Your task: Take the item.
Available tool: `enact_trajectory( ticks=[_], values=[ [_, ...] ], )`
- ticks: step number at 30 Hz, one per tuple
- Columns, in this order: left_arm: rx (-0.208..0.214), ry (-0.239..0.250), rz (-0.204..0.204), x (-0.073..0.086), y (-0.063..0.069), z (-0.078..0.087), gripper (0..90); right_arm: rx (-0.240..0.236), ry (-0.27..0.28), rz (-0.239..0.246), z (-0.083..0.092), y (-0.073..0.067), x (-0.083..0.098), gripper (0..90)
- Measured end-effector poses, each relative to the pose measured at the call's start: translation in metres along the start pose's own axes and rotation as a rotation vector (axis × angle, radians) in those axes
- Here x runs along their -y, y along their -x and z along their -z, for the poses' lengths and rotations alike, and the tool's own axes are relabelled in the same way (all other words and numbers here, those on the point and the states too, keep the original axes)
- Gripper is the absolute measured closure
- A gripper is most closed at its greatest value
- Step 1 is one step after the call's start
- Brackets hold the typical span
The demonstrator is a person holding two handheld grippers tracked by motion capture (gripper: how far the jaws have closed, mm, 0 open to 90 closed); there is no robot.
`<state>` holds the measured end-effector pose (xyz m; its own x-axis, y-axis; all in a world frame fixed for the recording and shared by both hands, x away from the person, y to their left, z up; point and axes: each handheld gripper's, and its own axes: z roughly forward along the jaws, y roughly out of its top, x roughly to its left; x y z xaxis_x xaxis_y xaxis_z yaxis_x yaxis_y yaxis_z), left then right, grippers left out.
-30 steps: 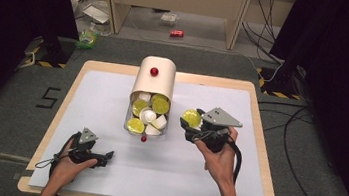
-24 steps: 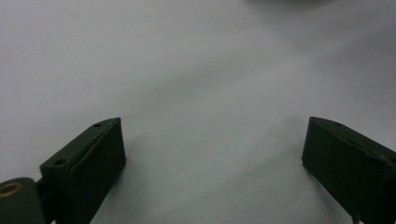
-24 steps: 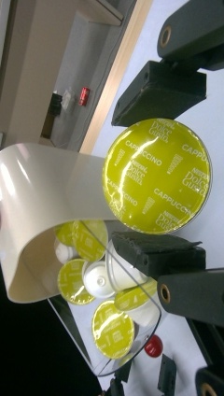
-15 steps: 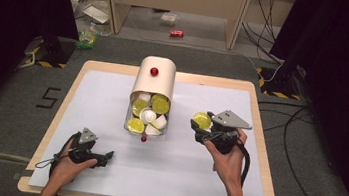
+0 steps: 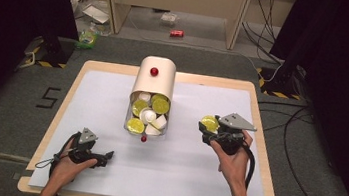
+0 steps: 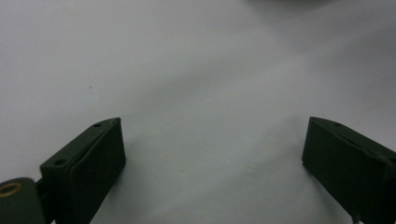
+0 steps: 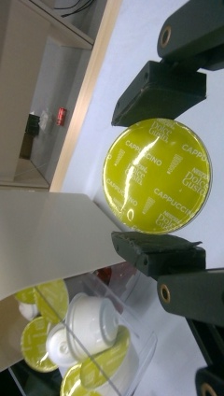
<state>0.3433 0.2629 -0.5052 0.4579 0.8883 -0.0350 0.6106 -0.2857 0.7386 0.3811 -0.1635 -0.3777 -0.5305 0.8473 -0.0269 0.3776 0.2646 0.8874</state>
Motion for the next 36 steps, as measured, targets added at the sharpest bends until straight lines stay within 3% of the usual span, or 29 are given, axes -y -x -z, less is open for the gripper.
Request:
enact_trajectory(
  ticks=[36],
  values=[
    [0.000,0.000,0.000,0.000,0.000,0.000,5.3,0.071,-0.103,-0.075,-0.030,0.036,0.041,38.5]
  ],
)
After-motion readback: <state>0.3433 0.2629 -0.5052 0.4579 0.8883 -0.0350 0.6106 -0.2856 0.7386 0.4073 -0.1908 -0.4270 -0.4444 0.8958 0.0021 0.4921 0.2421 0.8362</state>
